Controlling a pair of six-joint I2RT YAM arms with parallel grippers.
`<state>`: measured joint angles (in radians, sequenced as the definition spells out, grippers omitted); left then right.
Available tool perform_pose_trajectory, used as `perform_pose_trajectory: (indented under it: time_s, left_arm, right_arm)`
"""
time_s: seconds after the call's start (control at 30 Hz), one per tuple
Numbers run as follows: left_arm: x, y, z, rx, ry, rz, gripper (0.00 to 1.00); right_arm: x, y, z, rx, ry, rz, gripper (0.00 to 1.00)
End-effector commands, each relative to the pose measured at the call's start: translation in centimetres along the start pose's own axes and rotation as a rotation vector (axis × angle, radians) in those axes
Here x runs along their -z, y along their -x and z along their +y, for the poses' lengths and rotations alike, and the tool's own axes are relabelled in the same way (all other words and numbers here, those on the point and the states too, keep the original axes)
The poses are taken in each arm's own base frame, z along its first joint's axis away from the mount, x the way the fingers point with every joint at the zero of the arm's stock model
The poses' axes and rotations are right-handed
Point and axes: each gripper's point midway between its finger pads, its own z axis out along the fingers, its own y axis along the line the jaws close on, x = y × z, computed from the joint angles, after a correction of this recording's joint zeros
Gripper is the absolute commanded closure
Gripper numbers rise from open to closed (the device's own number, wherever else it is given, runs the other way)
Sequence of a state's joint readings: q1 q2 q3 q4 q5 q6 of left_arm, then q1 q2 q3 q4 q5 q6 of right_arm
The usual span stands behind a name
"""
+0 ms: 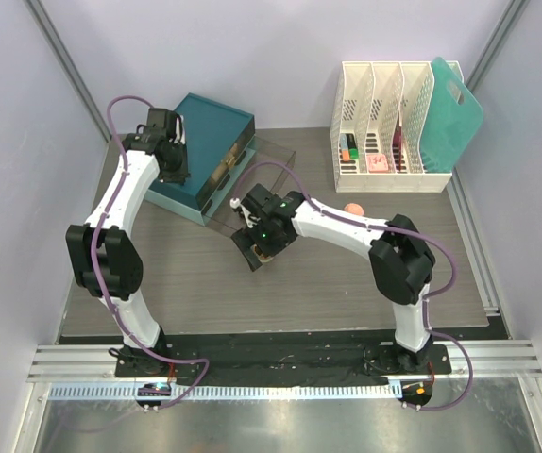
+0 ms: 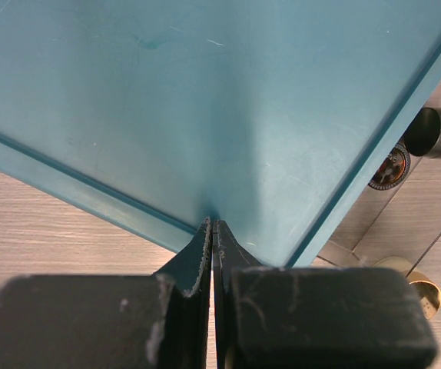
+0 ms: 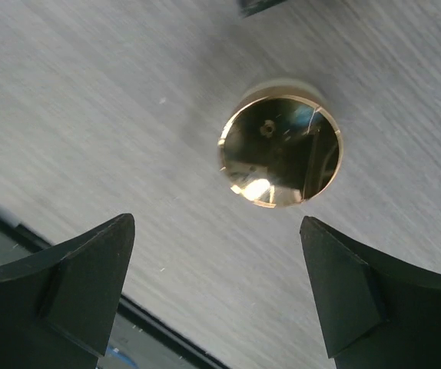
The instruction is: Organize the makeup
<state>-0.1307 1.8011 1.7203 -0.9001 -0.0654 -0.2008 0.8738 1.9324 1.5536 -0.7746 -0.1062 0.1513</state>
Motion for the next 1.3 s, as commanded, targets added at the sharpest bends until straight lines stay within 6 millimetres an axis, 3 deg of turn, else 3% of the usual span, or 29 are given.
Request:
perform_pose_trajectory:
  time_s: [0.0,0.37,0.47,0.53,0.57,0.7,0.9,1.0,1.13,1.17,1.2,1.23,1.27]
  left_arm:
    - [-1.0,-5.7,0.4,-0.019,0.003,0.208,1.0]
    - [-0.6,-6.0,0.6,-0.02,0.011,0.207,1.0]
    - [-0.5,-5.9,0.6,-0.02,0.01,0.204,1.0]
    - [-0.5,-6.0,0.6,-0.02,0.012,0.205,1.0]
    - [-0.6,-6.0,0.6,-0.02,0.012,0.205,1.0]
    - [-0.6,-5.9,0.6,-0.021,0.015,0.205,1.0]
    - [-0.7,-5.9,0.7,-0.021,0.017,0.206,1.0]
    - [-0.9,-5.8,0.6,-0.021,0.015,0.206,1.0]
    - [-1.0,-5.8,0.6,-0.019,0.016,0.211,1.0]
    - [-1.0,-5.8,0.6,-0.019,0.015,0.208,1.0]
    - [-1.1,-5.8,0.6,-0.019,0.015,0.208,1.0]
    - [-1.0,-5.8,0.5,-0.019,0.013,0.21,1.0]
    - [-1.0,-5.8,0.5,-0.019,0.013,0.21,1.0]
  right_arm:
    - [-1.0,1.8,-1.4,0.015,-0.041,-0.053,0.05]
    - [-5.0,3.5,-2.5,0.027,-0.088,-0.053,0.06]
    - [-5.8,3.7,-2.4,0.025,-0.089,-0.052,0.16]
    - [-5.5,4.1,-2.0,0.022,-0.065,-0.061,0.56]
    - [-5.3,4.3,-1.8,0.015,-0.062,-0.07,0.98]
    - [-3.7,5.0,-1.9,0.025,-0.07,-0.108,0.99]
    - [1.5,7.2,-1.1,0.089,-0.055,-0.209,0.99]
    - [4.5,9.5,-0.9,0.102,-0.069,-0.296,0.99]
    - [7.7,14.5,-2.1,0.071,-0.118,-0.435,0.99]
    - [7.9,15.3,-2.7,0.059,-0.127,-0.451,0.99]
    - [6.5,15.8,-3.3,0.053,-0.134,-0.437,0.99]
    - [7.3,17.4,-3.4,0.044,-0.135,-0.477,0.99]
    - [6.8,18.1,-3.7,0.034,-0.135,-0.481,0.99]
